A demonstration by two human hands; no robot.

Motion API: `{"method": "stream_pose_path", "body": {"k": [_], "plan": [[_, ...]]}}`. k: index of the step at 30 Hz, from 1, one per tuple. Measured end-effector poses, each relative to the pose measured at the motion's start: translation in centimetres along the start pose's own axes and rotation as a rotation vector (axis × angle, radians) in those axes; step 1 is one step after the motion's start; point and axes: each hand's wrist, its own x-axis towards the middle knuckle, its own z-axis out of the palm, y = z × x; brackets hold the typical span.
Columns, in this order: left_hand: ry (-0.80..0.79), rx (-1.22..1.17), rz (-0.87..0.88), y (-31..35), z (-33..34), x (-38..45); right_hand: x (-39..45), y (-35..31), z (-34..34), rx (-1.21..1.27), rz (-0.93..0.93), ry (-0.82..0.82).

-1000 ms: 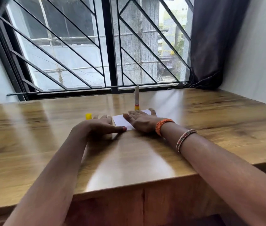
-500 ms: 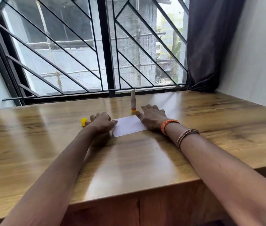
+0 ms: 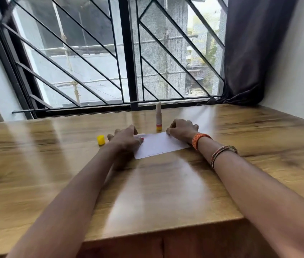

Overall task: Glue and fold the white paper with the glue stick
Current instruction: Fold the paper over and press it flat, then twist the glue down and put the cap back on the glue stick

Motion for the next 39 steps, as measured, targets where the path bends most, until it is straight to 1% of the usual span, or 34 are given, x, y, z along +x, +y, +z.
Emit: {"method": "stream_pose_path", "body": {"k": [3,5,8,10,13,16,19,21,26,28,31,33,35,37,39], "plan": [[-0.018,-0.148,0.011,-0.2,-0.2,0.0,0.0,-0.1,0.0,0.139,-0.010,-0.003],[0.005,-0.358,0.058,-0.4,-0.4,-0.2,0.0,-0.1,0.1,0.202,-0.020,0.000],[0.059,-0.634,0.117,-0.4,-1.2,-0.6,-0.1,-0.3,0.2,0.181,-0.061,0.000],[0.096,-0.767,0.139,0.1,-1.9,-1.1,-0.4,-0.5,0.0,0.254,-0.134,0.065],[0.157,-0.887,0.181,1.0,-2.6,-1.8,-1.3,-1.1,-1.1,0.377,-0.247,0.256],[0.215,-0.995,0.207,1.6,-3.1,-2.3,-2.3,-1.6,-2.2,0.305,-0.373,0.343],[0.332,-1.088,0.181,1.7,-3.3,-2.4,-2.7,-1.6,-3.2,0.238,-0.409,0.413],[0.315,-1.111,0.130,2.0,-3.0,-2.6,-2.9,-1.4,-4.0,0.271,-0.381,0.439],[0.187,-1.128,-0.001,3.7,-1.8,-3.0,-3.1,0.4,-4.7,0.458,-0.236,0.233],[0.095,-1.109,-0.011,4.4,-1.4,-3.3,-3.1,1.5,-4.8,0.412,-0.186,0.201],[-0.105,-1.071,-0.003,5.7,-0.6,-3.9,-3.2,3.5,-5.2,0.256,-0.107,0.139],[-0.202,-0.979,0.007,6.9,0.0,-3.8,-3.0,4.8,-5.2,0.162,-0.048,0.132],[-0.258,-0.808,0.015,8.1,0.3,-3.4,-3.2,5.8,-5.0,0.091,0.000,0.141],[-0.282,-0.624,0.018,9.0,0.6,-3.1,-3.3,6.6,-4.8,0.058,0.030,0.159],[-0.274,-0.532,0.016,9.1,1.0,-2.8,-3.3,7.4,-5.1,0.066,0.059,0.193]]}}
